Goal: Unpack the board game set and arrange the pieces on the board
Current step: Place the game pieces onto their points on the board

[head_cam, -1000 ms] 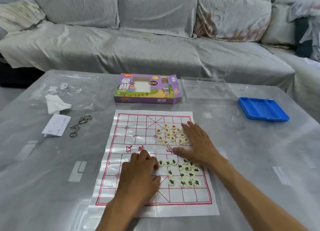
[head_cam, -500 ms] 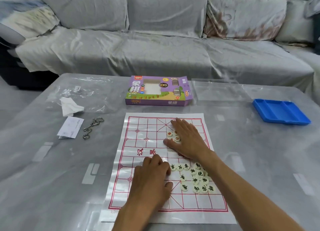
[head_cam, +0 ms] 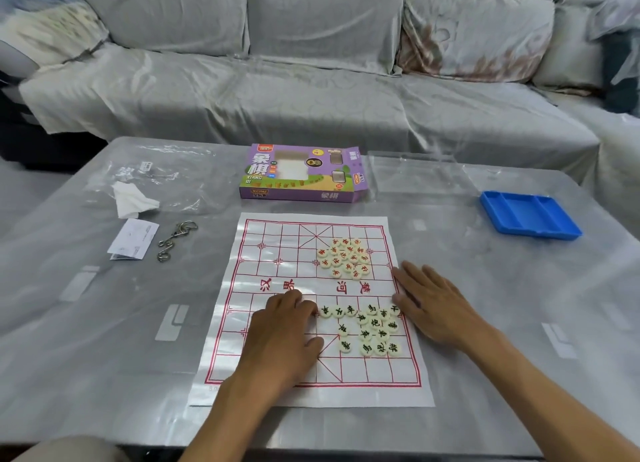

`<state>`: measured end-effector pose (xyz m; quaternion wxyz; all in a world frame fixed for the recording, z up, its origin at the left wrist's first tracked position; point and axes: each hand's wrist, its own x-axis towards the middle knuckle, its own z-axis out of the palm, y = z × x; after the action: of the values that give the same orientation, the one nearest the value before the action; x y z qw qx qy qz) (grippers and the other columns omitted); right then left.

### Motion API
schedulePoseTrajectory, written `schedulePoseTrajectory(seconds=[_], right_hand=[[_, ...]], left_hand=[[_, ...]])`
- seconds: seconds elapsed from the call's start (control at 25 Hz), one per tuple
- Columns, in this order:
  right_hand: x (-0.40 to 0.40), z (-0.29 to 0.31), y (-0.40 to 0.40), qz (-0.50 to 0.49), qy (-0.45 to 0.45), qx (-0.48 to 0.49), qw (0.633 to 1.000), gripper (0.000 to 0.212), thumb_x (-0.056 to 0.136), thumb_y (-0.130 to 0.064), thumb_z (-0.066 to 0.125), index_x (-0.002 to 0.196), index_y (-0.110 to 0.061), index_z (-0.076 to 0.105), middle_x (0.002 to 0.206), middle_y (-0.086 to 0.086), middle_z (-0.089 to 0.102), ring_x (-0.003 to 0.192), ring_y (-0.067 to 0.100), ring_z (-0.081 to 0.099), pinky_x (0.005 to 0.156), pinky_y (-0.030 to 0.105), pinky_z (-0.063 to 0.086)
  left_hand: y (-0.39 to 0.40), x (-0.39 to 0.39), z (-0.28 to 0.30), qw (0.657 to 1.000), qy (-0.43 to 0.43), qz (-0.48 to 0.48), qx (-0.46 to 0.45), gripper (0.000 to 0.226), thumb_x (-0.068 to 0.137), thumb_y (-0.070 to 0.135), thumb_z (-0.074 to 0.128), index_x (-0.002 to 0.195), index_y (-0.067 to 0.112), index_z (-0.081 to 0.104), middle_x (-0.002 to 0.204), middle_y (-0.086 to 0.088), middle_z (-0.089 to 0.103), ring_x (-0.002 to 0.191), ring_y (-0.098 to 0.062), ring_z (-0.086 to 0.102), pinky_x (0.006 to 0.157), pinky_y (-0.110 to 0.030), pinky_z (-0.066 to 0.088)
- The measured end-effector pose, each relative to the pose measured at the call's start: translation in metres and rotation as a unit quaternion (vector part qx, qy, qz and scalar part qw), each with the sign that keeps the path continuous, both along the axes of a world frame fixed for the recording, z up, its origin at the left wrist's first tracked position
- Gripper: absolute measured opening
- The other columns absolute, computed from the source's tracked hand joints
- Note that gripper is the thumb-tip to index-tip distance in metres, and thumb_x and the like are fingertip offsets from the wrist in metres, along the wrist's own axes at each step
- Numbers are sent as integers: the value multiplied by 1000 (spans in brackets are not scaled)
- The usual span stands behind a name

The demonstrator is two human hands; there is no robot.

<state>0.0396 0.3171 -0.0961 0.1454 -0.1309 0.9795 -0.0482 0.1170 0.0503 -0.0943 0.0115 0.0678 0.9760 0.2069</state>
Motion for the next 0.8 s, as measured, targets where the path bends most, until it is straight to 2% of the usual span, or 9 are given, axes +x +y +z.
schedulePoseTrajectory(seconds=[0.12,0.28,0.4,0.48,0.56,0.68,0.8], right_hand=[[1,-1,0,-16,7,10,1000,58,101,-53,15,153,-36,-2,162,-10,-8,149,20,-8,121,41,4],[6,-5,-3,-32,13,-2,999,62,99,-59,20,154,-35,1,162,-9,-6,149,21,-5,119,42,4],[11,-4,-8,-51,34,-69,996,57,100,-55,25,151,-29,21,161,-6,14,148,22,11,119,42,12],[15,1,-8,-74,56,-132,987,48,99,-50,36,141,-27,40,150,-5,38,137,20,35,113,40,30],[19,5,-9,-74,70,-153,983,37,94,-46,52,128,-29,52,127,-12,55,113,12,50,97,33,44],[24,6,-15,-51,68,-164,983,27,88,-45,62,111,-31,62,101,-18,59,91,4,53,83,27,49],[22,6,-18,-70,61,-199,976,15,89,-38,63,99,-27,68,95,-15,63,85,3,57,79,28,53]], left_hand=[[-3,3,-1,1000,12,-14,5,37,85,43,54,120,31,51,123,16,44,118,-12,41,92,-30,41],[-8,3,1,1000,-1,-18,23,42,83,45,60,123,31,52,124,18,46,119,-9,41,94,-29,42],[-9,6,0,1000,10,-19,22,46,84,46,62,126,32,52,129,19,46,122,-8,41,97,-27,38],[-9,7,-1,999,16,-18,21,46,84,47,62,127,32,52,130,19,47,123,-8,41,98,-27,37],[-9,7,-2,999,19,-18,21,47,84,48,63,127,32,52,131,19,47,124,-9,42,100,-27,38],[-9,6,-4,1000,16,-16,20,47,84,46,64,126,31,52,132,18,49,123,-9,43,99,-28,40],[-9,5,-5,1000,20,-18,16,47,83,46,64,126,31,53,132,18,48,122,-9,43,99,-27,40]])
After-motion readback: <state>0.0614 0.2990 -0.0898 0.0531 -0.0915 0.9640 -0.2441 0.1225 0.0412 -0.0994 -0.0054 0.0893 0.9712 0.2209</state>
